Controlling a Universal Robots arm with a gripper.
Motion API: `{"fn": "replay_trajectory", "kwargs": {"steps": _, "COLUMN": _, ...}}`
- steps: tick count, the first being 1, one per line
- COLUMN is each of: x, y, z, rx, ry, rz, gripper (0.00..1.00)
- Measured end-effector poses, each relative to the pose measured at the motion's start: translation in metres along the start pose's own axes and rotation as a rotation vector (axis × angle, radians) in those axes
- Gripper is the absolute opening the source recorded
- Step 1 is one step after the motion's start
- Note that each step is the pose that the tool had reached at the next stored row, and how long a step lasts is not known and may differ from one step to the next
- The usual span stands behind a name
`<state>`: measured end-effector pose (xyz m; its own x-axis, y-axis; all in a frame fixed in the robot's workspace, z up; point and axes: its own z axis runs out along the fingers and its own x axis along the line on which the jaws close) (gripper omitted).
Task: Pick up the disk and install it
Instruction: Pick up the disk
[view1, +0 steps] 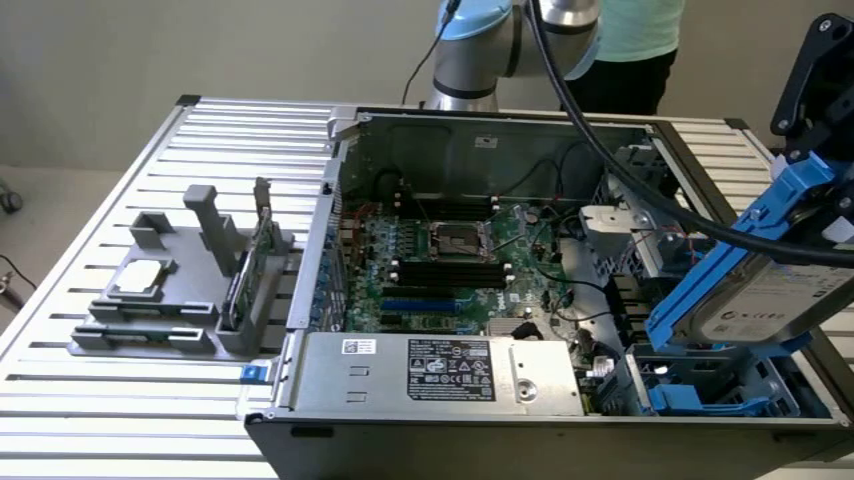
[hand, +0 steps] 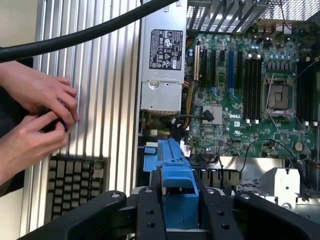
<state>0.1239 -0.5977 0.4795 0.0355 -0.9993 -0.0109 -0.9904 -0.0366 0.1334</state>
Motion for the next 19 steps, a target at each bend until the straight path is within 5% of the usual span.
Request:
{"fn": "replay_trajectory", "kwargs": {"steps": 8, "x": 0.001, "y": -0.0041, "z": 0.0079, "rx": 0.0255, "ry": 0.0011, "rz": -0.001, "gripper": 0.33}}
{"fn": "replay_trajectory", "kwargs": {"steps": 14, "x": 0.001, "y": -0.0054, "z": 0.0185, "rx": 0.0342, "ry": 0.0016, "rz": -0.001, "gripper": 0.33}}
{"fn": "replay_trajectory", "kwargs": {"steps": 19, "x": 0.0, "y": -0.0065, "z": 0.0268, "rx": 0.0352, "ry": 0.0005, "rz": -0.001, "gripper": 0.33}}
